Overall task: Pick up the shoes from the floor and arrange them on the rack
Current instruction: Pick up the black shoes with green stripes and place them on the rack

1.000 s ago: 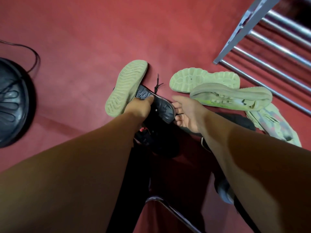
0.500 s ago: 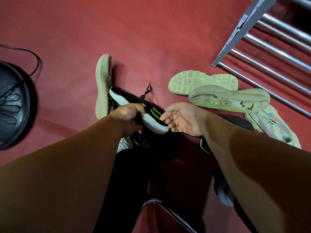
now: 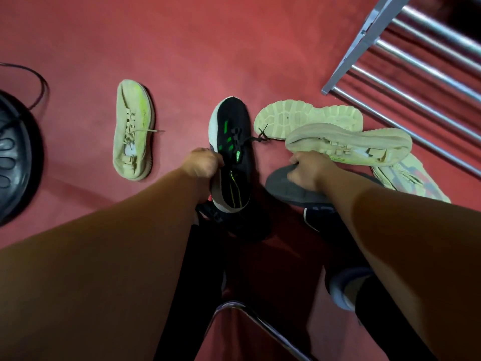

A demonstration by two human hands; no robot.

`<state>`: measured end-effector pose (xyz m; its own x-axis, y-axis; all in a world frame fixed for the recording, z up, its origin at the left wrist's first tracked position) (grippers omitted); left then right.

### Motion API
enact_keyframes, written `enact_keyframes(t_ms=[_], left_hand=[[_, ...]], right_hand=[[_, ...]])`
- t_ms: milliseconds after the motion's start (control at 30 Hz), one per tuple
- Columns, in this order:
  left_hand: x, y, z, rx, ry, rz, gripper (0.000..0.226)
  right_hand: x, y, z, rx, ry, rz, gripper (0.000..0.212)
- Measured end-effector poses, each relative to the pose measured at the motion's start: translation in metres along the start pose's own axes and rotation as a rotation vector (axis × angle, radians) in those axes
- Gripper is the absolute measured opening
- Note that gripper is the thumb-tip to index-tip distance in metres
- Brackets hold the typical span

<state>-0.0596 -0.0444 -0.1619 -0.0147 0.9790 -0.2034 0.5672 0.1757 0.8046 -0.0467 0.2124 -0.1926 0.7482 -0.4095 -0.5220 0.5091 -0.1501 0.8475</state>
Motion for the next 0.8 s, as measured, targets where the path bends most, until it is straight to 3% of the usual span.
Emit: enact_keyframes(t_ms=[167,333,400,500,567,633,733,800], left_hand=[[-0.003,-0.003,-0.007,0.001,0.184,-0.111,0.016],[-0.002,0.001,0.007,-0.135,-0.017,-0.125,0.012],[-0.004,0.004,0.009,-0.146,-0.141,-0.132,0.010],[-0.001,0.004,0.009,-0.127,-0.213,-0.114,0.012],[0.011,0.006,0.007,-0.114,-0.208,-0.053,0.008],[0.024,0.007,0.007,-0.106,-0.183,0.009,0.012],[0.042,0.009,0.006,-0.107,-0.137,0.111,0.027],[0.051,0.012,0.006,-0.119,-0.096,0.179,0.043]], right_hand=[[0.014,0.008,-0.013,0.011,0.189,0.117,0.116],[0.033,0.020,-0.013,-0.019,0.375,0.177,0.147],[0.039,0.021,-0.019,-0.035,0.410,0.125,0.140],[0.031,0.020,-0.021,-0.098,0.390,-0.018,0.114],[0.024,0.022,-0.018,-0.137,0.275,0.058,0.106],[0.012,0.024,-0.013,-0.138,-0.017,0.168,0.091],[-0.010,0.026,-0.004,-0.122,-0.563,0.275,0.045],[-0.012,0.028,0.001,-0.064,-1.004,0.409,0.048]])
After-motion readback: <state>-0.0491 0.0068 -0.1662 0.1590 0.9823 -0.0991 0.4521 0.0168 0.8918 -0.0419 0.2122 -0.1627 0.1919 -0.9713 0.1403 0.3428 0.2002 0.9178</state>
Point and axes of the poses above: each hand's wrist, its own y-axis away from the middle knuckle, its own x-axis out of the palm, z = x × y, the point moved 10 cm from there along -y, towards the middle knuckle, and after that the axes turned 6 degrees about x, right-handed, at the moved point
